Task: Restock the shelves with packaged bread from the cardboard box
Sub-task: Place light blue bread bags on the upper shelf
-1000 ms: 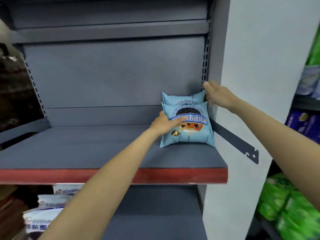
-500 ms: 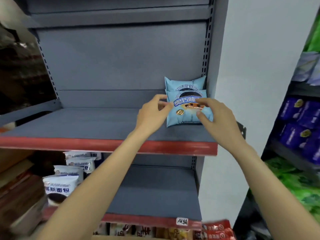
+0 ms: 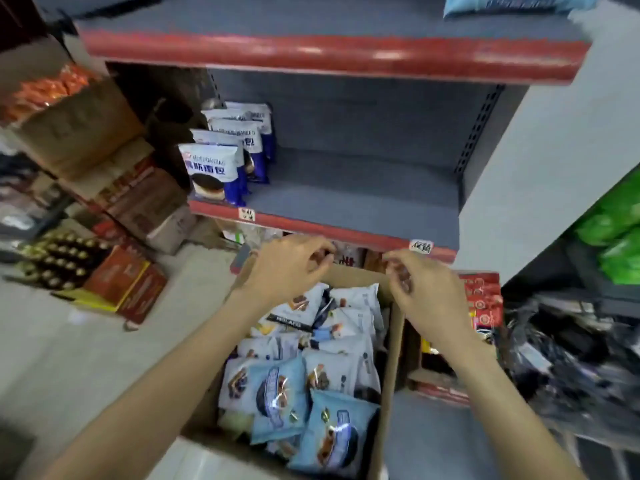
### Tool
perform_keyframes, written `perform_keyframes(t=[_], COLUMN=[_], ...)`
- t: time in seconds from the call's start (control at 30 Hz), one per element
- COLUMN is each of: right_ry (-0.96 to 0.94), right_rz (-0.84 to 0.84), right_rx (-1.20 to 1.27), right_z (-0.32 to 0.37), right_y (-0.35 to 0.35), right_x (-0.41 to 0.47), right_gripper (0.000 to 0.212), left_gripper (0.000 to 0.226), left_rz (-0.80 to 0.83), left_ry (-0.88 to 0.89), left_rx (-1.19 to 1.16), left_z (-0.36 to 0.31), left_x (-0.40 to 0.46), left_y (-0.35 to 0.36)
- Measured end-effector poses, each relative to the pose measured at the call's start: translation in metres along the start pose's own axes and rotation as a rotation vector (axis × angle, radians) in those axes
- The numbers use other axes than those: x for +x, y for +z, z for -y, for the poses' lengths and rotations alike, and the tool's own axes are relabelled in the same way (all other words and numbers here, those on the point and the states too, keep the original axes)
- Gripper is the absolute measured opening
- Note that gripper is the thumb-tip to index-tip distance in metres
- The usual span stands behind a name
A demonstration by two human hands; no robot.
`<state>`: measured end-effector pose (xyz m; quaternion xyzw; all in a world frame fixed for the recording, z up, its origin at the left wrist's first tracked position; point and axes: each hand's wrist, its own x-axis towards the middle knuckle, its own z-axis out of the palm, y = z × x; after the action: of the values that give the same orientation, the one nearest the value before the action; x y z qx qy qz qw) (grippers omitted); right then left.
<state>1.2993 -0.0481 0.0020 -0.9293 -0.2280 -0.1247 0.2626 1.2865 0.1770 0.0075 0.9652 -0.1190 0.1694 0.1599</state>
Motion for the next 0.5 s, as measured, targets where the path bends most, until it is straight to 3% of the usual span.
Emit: perform_keyframes(t=[0.07,0.13,0.33,0.5], right_ry=[0.071,0.126,0.282,0.211], right_rz=[0.234,0.402,0.729,1.066], right_rx=[0.003,0.028,0.014,-0.185], right_z=[0.0,0.005,0.018,0.005], right_y=[0.035,0.066,0.155,0.211], right_x=[-0.027,-0.05,-0.108,-0.144], right_gripper=[0.023,0.027,0.039,0.084], left_gripper=[0.039,0.029,0.035,0.071], left_rz=[0.284,0.442,0.684,0.829], left_ry=[-0.152,-0.236,-0.532,-0.601], left_rx=[-0.012,0.017,-0.204,-0.287], left_z=[0.028,0.053,0.108,0.137], left_x=[-0.038,-0.074,-0.162,-0.206], left_y=[0.021,0.038,0.094,0.144])
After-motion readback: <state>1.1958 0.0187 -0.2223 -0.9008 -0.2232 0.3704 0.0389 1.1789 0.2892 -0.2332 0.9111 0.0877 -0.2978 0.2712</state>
